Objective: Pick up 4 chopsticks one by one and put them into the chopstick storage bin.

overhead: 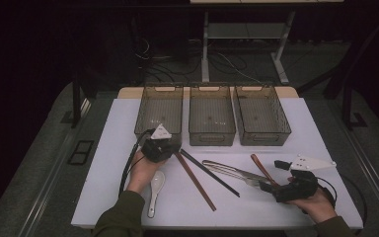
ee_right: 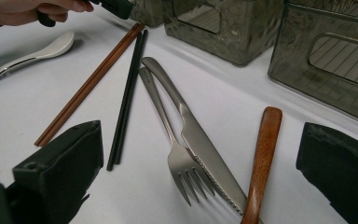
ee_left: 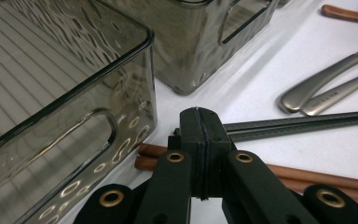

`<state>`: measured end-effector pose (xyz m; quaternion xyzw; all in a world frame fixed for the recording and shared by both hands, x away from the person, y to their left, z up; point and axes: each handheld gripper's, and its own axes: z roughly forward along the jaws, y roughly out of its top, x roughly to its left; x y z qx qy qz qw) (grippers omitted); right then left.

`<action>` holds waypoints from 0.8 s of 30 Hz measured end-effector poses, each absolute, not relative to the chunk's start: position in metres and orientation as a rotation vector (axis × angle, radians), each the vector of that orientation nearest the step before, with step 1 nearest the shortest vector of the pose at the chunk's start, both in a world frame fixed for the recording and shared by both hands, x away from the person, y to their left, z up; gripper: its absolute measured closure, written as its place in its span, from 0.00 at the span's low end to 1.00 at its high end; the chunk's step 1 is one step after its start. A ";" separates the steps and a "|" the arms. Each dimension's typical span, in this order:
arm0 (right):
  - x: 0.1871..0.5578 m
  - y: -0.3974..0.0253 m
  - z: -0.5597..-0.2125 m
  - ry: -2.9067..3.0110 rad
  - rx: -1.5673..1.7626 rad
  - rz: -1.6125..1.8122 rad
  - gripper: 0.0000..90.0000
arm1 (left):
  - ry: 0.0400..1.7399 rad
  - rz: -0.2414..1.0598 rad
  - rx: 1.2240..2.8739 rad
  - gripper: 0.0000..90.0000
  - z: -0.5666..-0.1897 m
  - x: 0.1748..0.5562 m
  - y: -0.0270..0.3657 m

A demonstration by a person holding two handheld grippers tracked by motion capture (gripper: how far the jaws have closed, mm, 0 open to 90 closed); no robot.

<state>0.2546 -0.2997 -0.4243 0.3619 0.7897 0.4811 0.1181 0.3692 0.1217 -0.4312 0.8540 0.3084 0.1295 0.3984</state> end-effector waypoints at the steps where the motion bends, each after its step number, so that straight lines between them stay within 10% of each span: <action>1: 0.254 -0.300 -0.424 2.309 1.060 1.409 0.01 | 0.781 0.330 2.171 0.99 -0.432 0.370 0.120; 24: 0.253 -0.302 -0.424 2.300 1.077 1.417 0.01 | 0.807 0.376 2.234 0.99 -0.441 0.382 0.112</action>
